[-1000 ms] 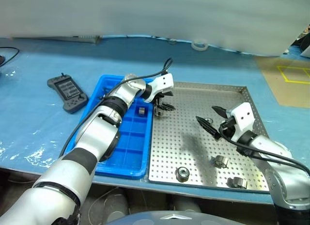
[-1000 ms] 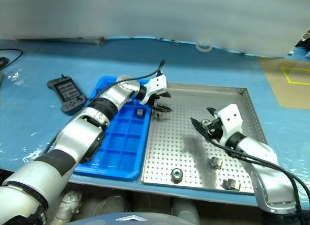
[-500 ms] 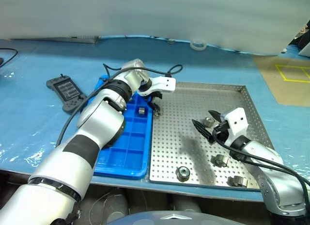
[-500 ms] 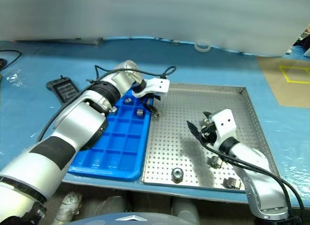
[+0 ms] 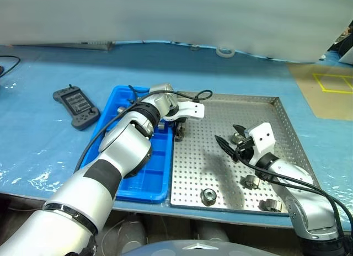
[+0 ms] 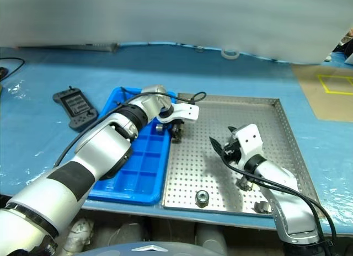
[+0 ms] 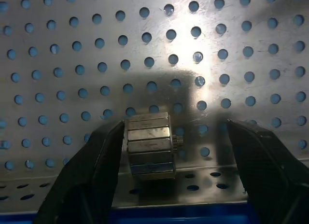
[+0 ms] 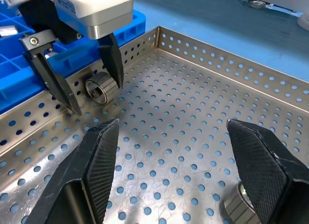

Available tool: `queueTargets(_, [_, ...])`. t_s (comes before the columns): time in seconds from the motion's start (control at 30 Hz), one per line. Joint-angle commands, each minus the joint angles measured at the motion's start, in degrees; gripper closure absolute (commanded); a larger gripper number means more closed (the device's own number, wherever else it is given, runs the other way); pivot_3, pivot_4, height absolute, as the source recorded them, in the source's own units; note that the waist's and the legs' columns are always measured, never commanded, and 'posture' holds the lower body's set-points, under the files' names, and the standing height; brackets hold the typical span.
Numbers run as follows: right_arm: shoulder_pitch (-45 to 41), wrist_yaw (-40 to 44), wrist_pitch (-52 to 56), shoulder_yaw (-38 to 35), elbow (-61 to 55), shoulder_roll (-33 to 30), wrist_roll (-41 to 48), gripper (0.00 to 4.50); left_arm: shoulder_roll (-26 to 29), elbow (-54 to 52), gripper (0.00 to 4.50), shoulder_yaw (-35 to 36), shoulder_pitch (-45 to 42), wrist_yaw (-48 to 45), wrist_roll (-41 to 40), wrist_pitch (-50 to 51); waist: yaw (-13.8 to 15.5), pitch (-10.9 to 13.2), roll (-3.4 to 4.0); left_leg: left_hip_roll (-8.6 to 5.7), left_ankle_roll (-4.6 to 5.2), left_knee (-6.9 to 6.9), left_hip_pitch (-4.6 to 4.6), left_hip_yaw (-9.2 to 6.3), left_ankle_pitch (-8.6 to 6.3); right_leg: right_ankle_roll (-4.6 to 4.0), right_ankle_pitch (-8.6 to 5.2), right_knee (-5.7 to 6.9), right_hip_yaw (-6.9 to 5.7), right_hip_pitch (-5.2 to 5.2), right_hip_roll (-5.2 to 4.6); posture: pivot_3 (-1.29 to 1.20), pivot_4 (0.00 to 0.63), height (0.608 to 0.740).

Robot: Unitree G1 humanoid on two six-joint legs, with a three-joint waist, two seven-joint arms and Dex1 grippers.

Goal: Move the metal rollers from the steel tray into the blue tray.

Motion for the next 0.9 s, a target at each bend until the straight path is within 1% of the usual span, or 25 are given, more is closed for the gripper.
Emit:
queueTargets(0.03, [-0.07,0.78,-1.72,-0.44,-0.22,-0.50,-0.24,0.80,0.12,0.52,0.95,-0.62,0.18,1.73,1.46,0.04,-0.05,0.00,0.01,0.00,0.00,0.00,0.00,0.00,0.00,0.00,0.00,0.00,0.00,-0.01,0.00,-0.43,0.150,0.740])
queueTargets(0.1, [-0.32,1.07,-1.86,-0.49,0.17,-0.67,-0.46,0.80,0.31,0.59,0.95,-0.58,0.45,1.95,1.62,-0.13,-0.05,0.00,0.01,0.01,-0.01,-0.01,0.00,0.00,0.00,0.00,0.00,0.00,0.00,-0.01,0.01,-0.43,0.150,0.740])
queueTargets(0.13, [-0.52,1.27,-1.99,-0.63,0.50,-0.78,-0.51,0.80,0.59,0.56,1.12,-0.66,0.66,2.04,1.77,-0.37,-0.04,0.00,0.01,0.02,-0.01,-0.01,0.00,0.00,0.00,0.00,0.00,0.00,0.00,-0.01,0.01,-0.43,0.150,0.740])
queueTargets(0.2, [-0.91,1.66,-2.30,-0.76,1.19,-1.14,-0.79,0.80,1.14,0.49,1.58,-0.85,1.04,2.24,2.15,-0.83,-0.07,0.00,0.01,0.02,-0.01,-0.01,0.00,0.00,0.00,0.00,0.00,-0.01,0.01,-0.01,0.02,-0.42,0.150,0.740])
queueTargets(0.3, [-1.36,2.09,-2.41,-0.45,1.66,-1.26,-0.96,0.80,1.37,0.49,2.51,-0.96,1.18,3.67,2.64,-0.67,-0.23,0.00,0.01,0.03,-0.01,-0.01,0.01,0.00,0.00,0.00,0.00,0.00,0.02,-0.02,0.03,-0.41,0.150,0.740])
queueTargets(0.33, [-1.47,2.24,-2.48,-0.23,1.82,-1.32,-1.09,0.80,1.37,0.47,2.51,-0.72,1.15,3.76,2.47,-0.62,-0.24,0.00,0.01,0.04,-0.01,-0.01,0.02,0.00,0.00,0.00,0.00,0.00,0.02,-0.02,0.04,-0.41,0.150,0.740])
queueTargets(0.4, [-1.66,2.54,-2.55,-0.01,2.04,-1.31,-1.23,0.80,1.60,0.18,3.01,-0.50,1.15,2.65,2.16,-2.11,-0.22,0.01,0.02,0.05,-0.02,-0.02,0.04,0.00,0.01,0.00,0.00,0.00,0.01,-0.02,0.04,-0.41,0.150,0.740])
queueTargets(0.43, [-1.91,2.84,-2.56,0.27,2.15,-1.45,-1.37,0.80,1.79,0.10,3.17,-0.43,1.20,2.43,2.08,-2.61,-0.22,0.01,0.02,0.05,-0.03,-0.02,0.04,0.00,0.01,0.00,0.00,0.00,0.02,-0.02,0.04,-0.40,0.150,0.740])
queueTargets(0.57, [-2.98,4.09,-2.36,0.51,2.52,-1.80,-1.09,0.80,2.30,0.11,3.21,0.87,0.97,4.29,1.20,-2.28,-0.20,0.02,0.03,0.04,-0.03,-0.03,0.03,0.00,0.00,-0.01,0.00,-0.02,0.03,-0.03,0.04,-0.37,0.150,0.740])
queueTargets(0.73, [-5.43,5.71,-2.52,1.54,4.48,-2.09,-1.37,0.80,3.35,-0.34,3.21,3.04,0.86,2.52,-0.77,-1.61,-0.17,0.03,0.05,0.06,-0.03,-0.06,0.03,0.00,0.01,-0.01,0.01,-0.01,0.03,-0.05,0.05,-0.33,0.150,0.740])
queueTargets(0.83, [-6.82,6.58,-2.54,2.17,5.41,-2.29,-1.46,0.80,4.44,-2.07,3.21,7.95,-0.93,-2.55,-5.91,-1.55,0.05,0.10,0.14,0.05,-0.05,-0.08,0.02,0.00,0.02,-0.01,0.01,-0.01,0.03,-0.08,0.05,-0.31,0.150,0.740])
queueTargets(0.9, [-7.70,7.39,-2.38,1.94,5.77,-2.65,-1.05,0.80,6.37,-3.76,3.21,12.53,-3.13,-3.75,-10.28,-1.18,0.33,0.20,0.16,0.04,-0.06,-0.09,-0.03,0.00,0.03,-0.02,0.01,-0.01,0.02,-0.11,0.05,-0.29,0.150,0.740])
